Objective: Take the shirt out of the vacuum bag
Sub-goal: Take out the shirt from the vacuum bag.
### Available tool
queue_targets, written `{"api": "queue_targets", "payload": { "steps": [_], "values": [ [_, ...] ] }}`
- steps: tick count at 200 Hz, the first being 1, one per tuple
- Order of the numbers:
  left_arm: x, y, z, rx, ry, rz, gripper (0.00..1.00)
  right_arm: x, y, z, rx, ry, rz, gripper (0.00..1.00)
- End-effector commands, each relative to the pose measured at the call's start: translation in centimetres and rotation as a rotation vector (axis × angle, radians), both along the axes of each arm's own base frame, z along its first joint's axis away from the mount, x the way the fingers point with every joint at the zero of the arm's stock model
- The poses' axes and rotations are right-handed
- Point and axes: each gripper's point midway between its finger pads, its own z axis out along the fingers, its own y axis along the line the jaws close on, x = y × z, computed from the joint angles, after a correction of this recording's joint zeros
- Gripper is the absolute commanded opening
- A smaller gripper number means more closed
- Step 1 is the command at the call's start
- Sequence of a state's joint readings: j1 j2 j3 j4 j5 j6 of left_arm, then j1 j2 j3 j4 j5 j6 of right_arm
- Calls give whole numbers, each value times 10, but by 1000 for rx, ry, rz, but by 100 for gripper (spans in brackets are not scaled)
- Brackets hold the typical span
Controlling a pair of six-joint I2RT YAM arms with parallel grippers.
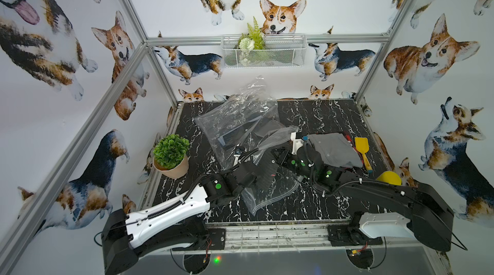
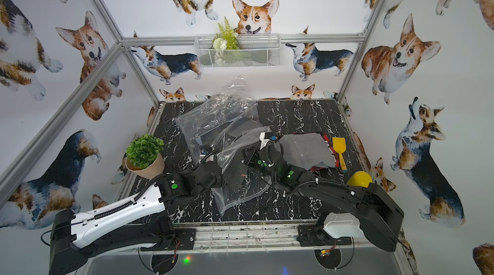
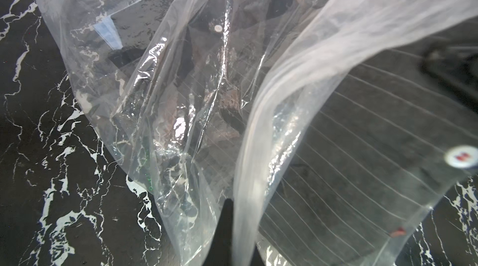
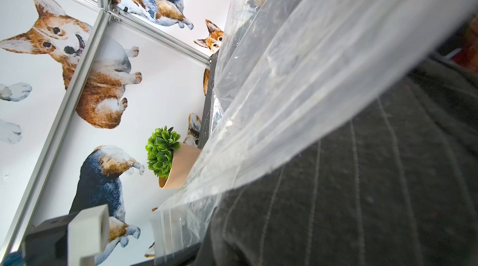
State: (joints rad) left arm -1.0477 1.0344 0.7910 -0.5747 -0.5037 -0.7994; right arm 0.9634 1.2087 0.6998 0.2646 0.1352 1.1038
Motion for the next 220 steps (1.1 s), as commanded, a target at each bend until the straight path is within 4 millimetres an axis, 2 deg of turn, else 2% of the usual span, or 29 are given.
{"api": "queue_targets", "payload": {
  "steps": [1, 5, 9, 49, 180, 220],
  "values": [
    [4, -1, 4, -10, -15, 18, 0, -9, -12, 8, 2, -11, -21, 0],
    [3, -1, 4, -10, -15, 18, 0, -11, -13, 6, -6, -7, -19, 0],
    [4, -2, 4, -11, -15, 18, 0, -15, -17, 17, 18, -22, -16, 0],
    [5, -2, 2, 0, -12, 16, 0, -38, -36, 44, 45, -53, -4, 0],
    [3, -2, 2, -2, -6, 14, 0, -83, -154, 178, 122, -264, -112, 0],
    [2, 0, 4, 1, -6, 12, 0, -90, -201, 200, 71, -331, -216, 0]
  ]
}}
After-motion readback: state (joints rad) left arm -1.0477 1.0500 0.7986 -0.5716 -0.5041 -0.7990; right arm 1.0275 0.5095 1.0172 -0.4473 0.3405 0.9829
